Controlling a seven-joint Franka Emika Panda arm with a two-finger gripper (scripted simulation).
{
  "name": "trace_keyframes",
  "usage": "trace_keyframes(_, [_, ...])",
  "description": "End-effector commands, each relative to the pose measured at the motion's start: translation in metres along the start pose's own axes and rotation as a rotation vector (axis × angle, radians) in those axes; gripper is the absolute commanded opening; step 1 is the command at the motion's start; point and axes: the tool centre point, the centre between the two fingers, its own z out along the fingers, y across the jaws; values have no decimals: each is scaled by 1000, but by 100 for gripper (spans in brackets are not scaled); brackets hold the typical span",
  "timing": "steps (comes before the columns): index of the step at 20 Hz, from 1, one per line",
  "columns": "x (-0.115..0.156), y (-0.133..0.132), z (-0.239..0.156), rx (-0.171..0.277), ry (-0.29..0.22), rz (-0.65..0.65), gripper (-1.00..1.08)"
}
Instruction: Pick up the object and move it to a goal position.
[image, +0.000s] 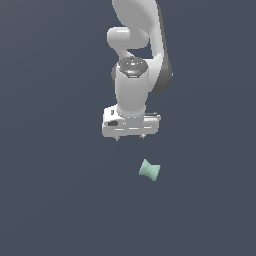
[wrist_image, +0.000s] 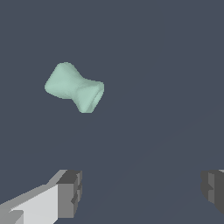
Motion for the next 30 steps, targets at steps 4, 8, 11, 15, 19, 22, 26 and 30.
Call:
trace_keyframes(4, [6, -5, 4, -2, -2, -61, 100])
trace_keyframes(8, [14, -10, 9, -3, -5, -137, 100])
trace_keyframes(11, [21, -16, 14, -4, -7, -211, 100])
trace_keyframes(15, [32, -25, 22, -4, -10, -332, 100])
trace_keyframes(19, [44, -35, 31, -2, -13, -462, 100])
trace_keyframes(22, [52, -43, 38, 0, -14, -558, 100])
trace_keyframes(26, [63, -53, 48, 4, -15, -685, 100])
trace_keyframes(30, [72, -62, 57, 9, -14, -805, 100])
